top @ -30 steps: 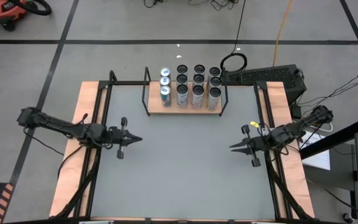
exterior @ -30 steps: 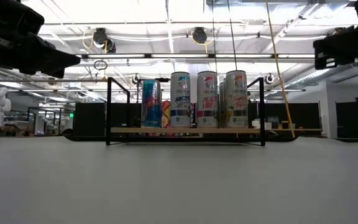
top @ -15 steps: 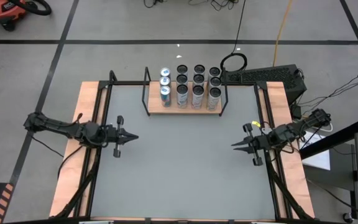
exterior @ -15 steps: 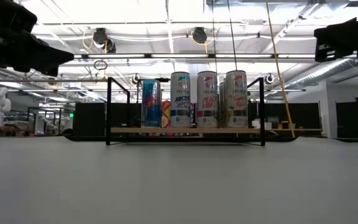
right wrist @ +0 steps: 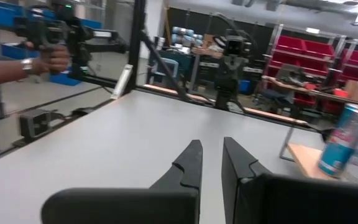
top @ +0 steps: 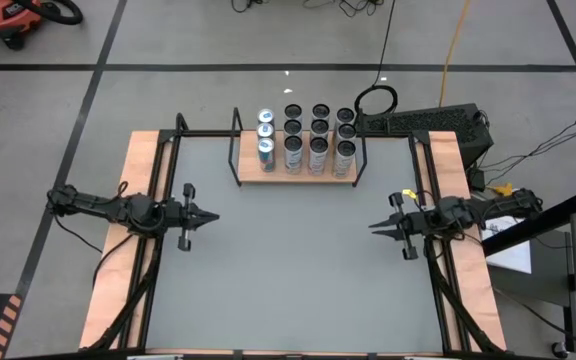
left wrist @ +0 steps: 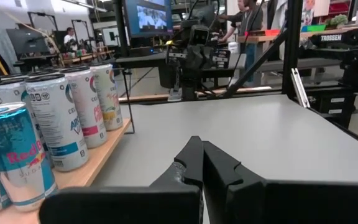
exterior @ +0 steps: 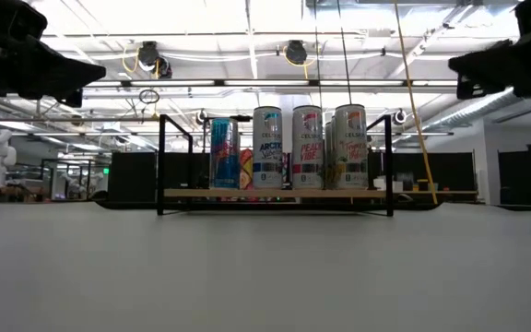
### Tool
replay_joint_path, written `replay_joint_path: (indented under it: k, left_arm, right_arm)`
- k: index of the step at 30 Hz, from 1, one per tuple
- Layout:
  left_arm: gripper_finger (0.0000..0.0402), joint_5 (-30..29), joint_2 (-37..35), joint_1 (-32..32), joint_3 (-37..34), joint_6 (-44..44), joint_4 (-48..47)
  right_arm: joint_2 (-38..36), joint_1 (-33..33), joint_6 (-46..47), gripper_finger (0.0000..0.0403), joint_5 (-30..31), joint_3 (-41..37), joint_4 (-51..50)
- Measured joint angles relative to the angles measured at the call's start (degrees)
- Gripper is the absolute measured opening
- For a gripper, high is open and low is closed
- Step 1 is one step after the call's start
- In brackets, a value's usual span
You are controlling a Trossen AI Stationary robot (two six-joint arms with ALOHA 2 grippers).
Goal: Place canned beverage on shelf
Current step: Return to Home Position
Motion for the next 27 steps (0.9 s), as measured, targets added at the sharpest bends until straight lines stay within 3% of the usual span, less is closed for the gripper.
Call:
replay_joint_path:
  k: [14,27]
  left_arm:
    - [0.0001,-0.02,-0.02,0.0,0.0,-0.03,-0.2]
    - [0.0001,-0.09,0.01,0.02,0.0,0.18,-0.28]
  right_arm:
    - [0.0,-9.47,0.02,0.0,-4.26,-0.01,0.2]
    - [0.02,-9.94,2.66,0.0,-4.38,0.01,-0.11]
